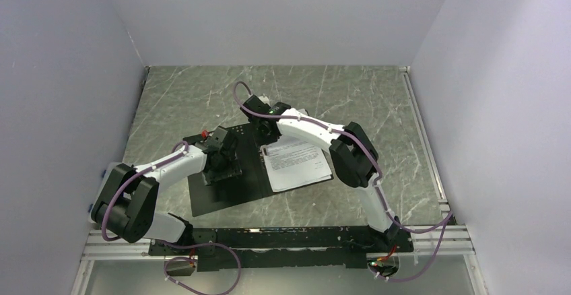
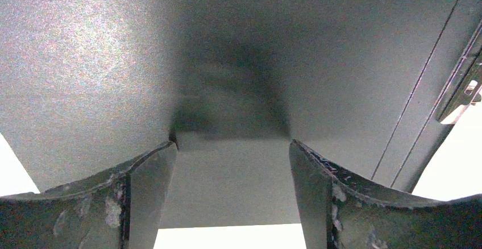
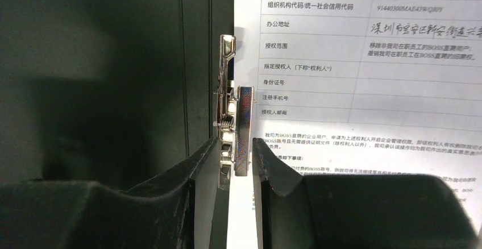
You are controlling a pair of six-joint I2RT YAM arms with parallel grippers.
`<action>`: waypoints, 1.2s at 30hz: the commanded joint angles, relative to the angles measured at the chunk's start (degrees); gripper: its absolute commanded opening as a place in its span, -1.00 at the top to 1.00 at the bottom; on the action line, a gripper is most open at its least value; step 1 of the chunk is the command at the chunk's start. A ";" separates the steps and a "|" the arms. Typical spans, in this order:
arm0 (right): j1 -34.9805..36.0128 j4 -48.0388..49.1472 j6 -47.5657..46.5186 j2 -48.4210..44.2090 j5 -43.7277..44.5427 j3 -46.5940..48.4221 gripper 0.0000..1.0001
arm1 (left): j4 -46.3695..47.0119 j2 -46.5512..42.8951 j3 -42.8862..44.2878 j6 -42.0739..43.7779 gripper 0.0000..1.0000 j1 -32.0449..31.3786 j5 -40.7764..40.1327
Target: Put the files into the folder
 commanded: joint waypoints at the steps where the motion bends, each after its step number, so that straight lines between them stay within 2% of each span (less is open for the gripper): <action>1: -0.72 3.41 0.66 0.40 -2.89 -1.32 0.36 | 4.26 6.51 -6.63 -2.79 -0.58 -0.10 7.99; 10: -0.84 4.18 0.97 0.96 -3.69 -3.10 0.44 | 4.42 6.51 -6.89 -2.79 -0.58 -0.11 8.02; 24: -0.84 5.79 1.98 -2.73 -3.95 -9.41 0.82 | 4.52 6.05 -7.33 -3.22 -0.59 -0.03 8.07; 32: -0.49 6.33 2.37 -4.73 -4.04 -12.02 0.79 | 4.97 6.27 -7.42 -3.49 -0.58 0.00 8.66; 36: -0.40 6.55 2.59 -5.01 -4.04 -12.47 0.64 | 4.82 6.18 -7.51 -3.49 -0.58 -0.03 8.58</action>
